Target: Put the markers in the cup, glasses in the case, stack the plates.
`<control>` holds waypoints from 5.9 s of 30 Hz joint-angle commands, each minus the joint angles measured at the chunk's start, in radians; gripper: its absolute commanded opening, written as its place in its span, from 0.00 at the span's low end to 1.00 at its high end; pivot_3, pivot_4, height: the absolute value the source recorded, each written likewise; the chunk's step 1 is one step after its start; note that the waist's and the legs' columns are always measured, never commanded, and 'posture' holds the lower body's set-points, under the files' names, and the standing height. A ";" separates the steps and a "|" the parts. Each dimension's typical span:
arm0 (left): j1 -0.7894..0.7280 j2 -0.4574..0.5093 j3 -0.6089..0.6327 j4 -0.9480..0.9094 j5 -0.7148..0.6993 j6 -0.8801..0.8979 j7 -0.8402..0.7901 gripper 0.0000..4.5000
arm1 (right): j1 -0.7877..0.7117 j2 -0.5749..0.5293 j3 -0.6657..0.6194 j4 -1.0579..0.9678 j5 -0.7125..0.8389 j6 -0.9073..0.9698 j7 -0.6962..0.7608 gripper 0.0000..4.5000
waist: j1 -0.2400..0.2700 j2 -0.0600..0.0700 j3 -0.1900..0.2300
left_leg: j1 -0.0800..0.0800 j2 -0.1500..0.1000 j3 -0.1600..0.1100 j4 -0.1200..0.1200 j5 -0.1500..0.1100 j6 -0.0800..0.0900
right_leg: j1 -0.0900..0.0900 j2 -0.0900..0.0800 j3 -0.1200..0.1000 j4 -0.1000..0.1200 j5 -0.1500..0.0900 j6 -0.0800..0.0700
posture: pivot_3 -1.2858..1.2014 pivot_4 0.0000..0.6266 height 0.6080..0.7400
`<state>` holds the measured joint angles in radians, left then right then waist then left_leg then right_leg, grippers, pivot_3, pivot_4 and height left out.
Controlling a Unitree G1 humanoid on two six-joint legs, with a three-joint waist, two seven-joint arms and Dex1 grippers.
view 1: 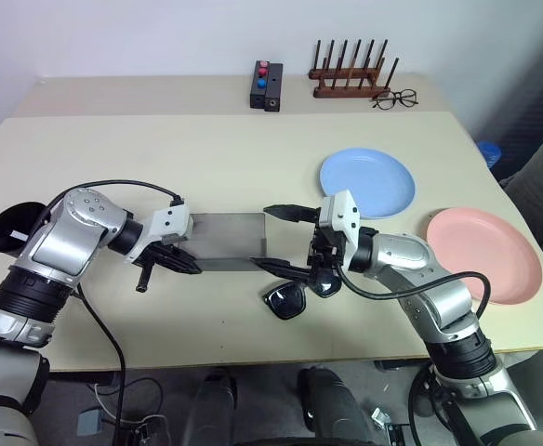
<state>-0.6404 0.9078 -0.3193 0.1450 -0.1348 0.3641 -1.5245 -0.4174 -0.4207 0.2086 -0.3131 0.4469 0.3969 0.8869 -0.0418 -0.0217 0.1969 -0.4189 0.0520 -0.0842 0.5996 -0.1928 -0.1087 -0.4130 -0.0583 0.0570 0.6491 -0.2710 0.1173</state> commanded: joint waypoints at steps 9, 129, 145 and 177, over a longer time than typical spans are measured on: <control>-0.005 -0.014 0.073 -0.037 -0.055 0.050 0.043 0.60 | -0.016 -0.081 -0.021 -0.034 -0.020 -0.007 0.045 1.00 | 0.000 0.000 0.000 | 0.000 0.000 0.000 0.000 0.000 0.000 | 0.000 0.000 0.000 0.000 0.000 0.000 | 0.52 0.24 1.00; 0.795 -0.217 0.546 -0.691 -0.453 0.254 0.796 0.61 | -0.443 -0.193 0.353 0.787 -1.099 -1.379 -0.248 0.22 | -0.003 0.000 0.000 | 0.010 -0.001 0.003 -0.001 0.000 0.000 | 0.008 -0.002 0.002 -0.001 -0.002 -0.004 | 0.52 0.24 1.00; 0.796 -0.219 0.544 -0.683 -0.448 0.248 0.804 0.61 | -0.371 -0.238 0.295 0.670 -0.939 -1.243 -0.146 0.01 | -0.001 0.000 0.000 | 0.012 -0.001 0.003 -0.001 0.000 0.000 | 0.010 -0.002 0.002 -0.001 -0.002 -0.004 | 0.52 0.24 1.00; 0.823 -0.285 0.578 -0.653 -0.338 0.119 0.896 0.61 | -0.233 -0.348 0.222 0.165 -0.884 -0.315 0.262 0.01 | -0.007 0.000 0.000 | 0.011 -0.001 0.004 -0.002 0.000 0.000 | 0.008 -0.003 0.002 -0.003 -0.002 -0.004 | 0.52 0.24 1.00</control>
<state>0.1840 0.6244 0.2547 -0.4752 -0.4653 0.4914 -0.6282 -0.6546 -0.7870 0.4494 -0.1144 -0.4405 0.0524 1.1515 -0.0492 -0.0218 0.1967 -0.4079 0.0512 -0.0807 0.5977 -0.1929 -0.1090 -0.4054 -0.0608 0.0588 0.6470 -0.2730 0.1129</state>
